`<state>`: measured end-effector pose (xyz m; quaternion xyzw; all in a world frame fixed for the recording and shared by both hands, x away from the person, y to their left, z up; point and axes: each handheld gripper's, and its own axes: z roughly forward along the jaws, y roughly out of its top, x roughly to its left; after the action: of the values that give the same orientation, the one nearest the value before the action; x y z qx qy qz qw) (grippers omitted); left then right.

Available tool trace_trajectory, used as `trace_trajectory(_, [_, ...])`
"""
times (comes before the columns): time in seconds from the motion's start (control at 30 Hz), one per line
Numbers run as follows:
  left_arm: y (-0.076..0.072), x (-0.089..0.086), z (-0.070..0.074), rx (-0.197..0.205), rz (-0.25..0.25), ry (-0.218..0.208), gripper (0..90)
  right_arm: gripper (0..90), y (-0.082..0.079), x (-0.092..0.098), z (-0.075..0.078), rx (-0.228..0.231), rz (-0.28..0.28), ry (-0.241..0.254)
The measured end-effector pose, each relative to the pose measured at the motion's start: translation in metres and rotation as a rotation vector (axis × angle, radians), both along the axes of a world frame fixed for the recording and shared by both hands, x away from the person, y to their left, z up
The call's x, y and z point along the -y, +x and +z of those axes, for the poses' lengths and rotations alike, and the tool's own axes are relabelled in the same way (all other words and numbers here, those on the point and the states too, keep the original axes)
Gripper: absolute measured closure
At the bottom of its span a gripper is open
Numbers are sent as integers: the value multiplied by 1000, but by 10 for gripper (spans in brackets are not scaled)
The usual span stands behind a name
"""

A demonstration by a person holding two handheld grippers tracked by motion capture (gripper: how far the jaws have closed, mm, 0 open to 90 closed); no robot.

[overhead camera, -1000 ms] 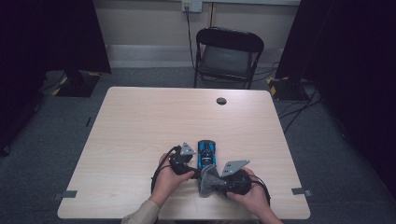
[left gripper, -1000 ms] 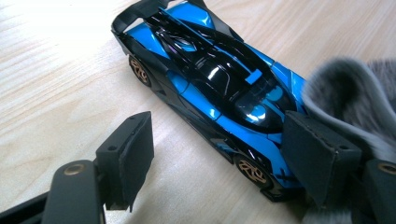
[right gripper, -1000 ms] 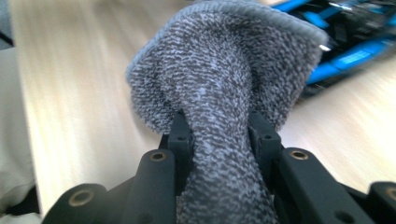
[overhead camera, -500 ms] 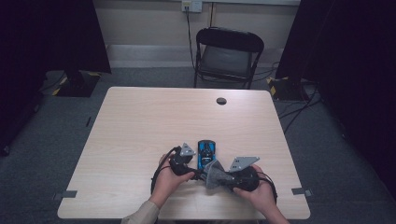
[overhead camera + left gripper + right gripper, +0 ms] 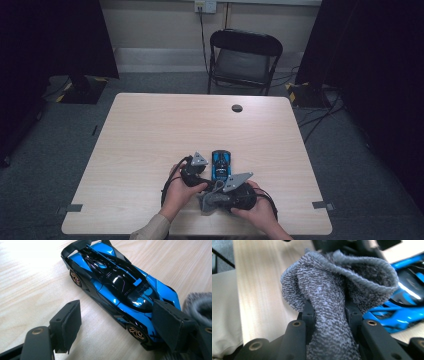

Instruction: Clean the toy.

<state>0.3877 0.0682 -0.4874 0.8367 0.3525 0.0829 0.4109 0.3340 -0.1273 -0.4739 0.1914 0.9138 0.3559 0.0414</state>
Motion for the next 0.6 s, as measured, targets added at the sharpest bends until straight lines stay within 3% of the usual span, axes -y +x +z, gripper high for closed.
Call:
trace_trajectory(0.23, [-1,2,1,10,-21,24,251,685,5,16,1,4,-45,-6])
trace_trajectory(0.6, [-3,2,0,25,-20,24,259,686,17,50,2,8,-160,-6])
